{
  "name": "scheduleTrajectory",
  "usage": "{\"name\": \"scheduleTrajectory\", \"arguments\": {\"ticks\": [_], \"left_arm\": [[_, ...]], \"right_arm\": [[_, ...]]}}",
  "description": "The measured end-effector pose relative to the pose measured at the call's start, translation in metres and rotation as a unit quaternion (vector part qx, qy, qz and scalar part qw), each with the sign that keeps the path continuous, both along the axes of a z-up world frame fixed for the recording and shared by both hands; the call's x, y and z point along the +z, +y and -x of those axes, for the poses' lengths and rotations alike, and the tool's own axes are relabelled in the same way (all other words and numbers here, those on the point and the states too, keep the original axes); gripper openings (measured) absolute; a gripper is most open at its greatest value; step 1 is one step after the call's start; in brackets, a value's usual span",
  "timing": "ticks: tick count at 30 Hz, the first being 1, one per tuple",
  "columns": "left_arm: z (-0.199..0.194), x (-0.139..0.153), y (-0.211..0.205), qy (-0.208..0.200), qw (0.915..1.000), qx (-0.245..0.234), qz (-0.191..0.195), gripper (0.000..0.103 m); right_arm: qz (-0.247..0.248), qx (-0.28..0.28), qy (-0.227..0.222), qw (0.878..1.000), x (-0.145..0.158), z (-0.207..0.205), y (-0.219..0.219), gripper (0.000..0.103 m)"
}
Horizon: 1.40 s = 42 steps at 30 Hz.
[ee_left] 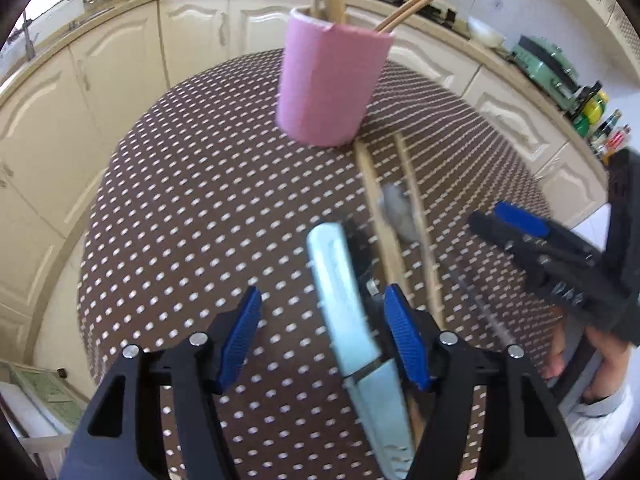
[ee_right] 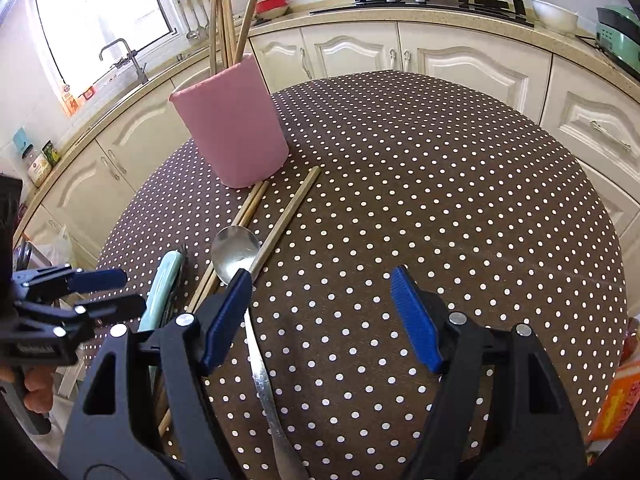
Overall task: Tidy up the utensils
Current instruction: 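Close the left tool on the light-blue-handled knife, then hold the knife in the left tool while the right tool grasps a wooden chopstick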
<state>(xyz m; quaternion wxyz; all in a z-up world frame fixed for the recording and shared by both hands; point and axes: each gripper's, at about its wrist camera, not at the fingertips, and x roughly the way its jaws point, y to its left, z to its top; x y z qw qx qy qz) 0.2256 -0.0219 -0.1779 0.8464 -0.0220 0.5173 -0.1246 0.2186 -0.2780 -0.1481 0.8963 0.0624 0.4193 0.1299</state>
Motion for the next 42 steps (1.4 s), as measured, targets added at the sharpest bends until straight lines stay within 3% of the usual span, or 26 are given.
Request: {"name": "scheduleTrajectory", "arguments": {"ticks": [12, 17, 19, 23, 31, 37, 42], "left_arm": [[0.001, -0.019, -0.012, 0.006, 0.9997, 0.005, -0.022, 0.063], [-0.001, -0.022, -0.022, -0.004, 0.9986, 0.002, -0.053, 0.063], [-0.001, -0.022, -0.023, -0.007, 0.9983, 0.004, -0.059, 0.058], [0.0, -0.021, -0.016, -0.01, 0.9981, 0.014, -0.06, 0.031], [-0.002, -0.019, 0.007, -0.01, 0.9993, 0.031, -0.018, 0.024], [-0.015, -0.016, 0.022, -0.017, 0.9978, 0.059, -0.025, 0.022], [-0.033, -0.015, 0.03, -0.009, 0.997, 0.073, -0.022, 0.021]], "right_arm": [[-0.003, 0.004, 0.001, 1.0, -0.002, 0.009, 0.01, 0.071], [-0.005, 0.002, 0.004, 1.0, -0.002, 0.009, 0.009, 0.071], [-0.006, 0.002, 0.005, 1.0, 0.0, 0.009, 0.01, 0.071], [-0.004, 0.002, 0.01, 1.0, -0.002, 0.008, 0.01, 0.071], [0.003, 0.005, 0.02, 1.0, -0.003, -0.001, 0.013, 0.071], [0.017, 0.002, 0.048, 0.999, 0.001, -0.026, 0.015, 0.071], [-0.021, 0.023, 0.096, 0.995, 0.002, -0.054, 0.024, 0.068]]}}
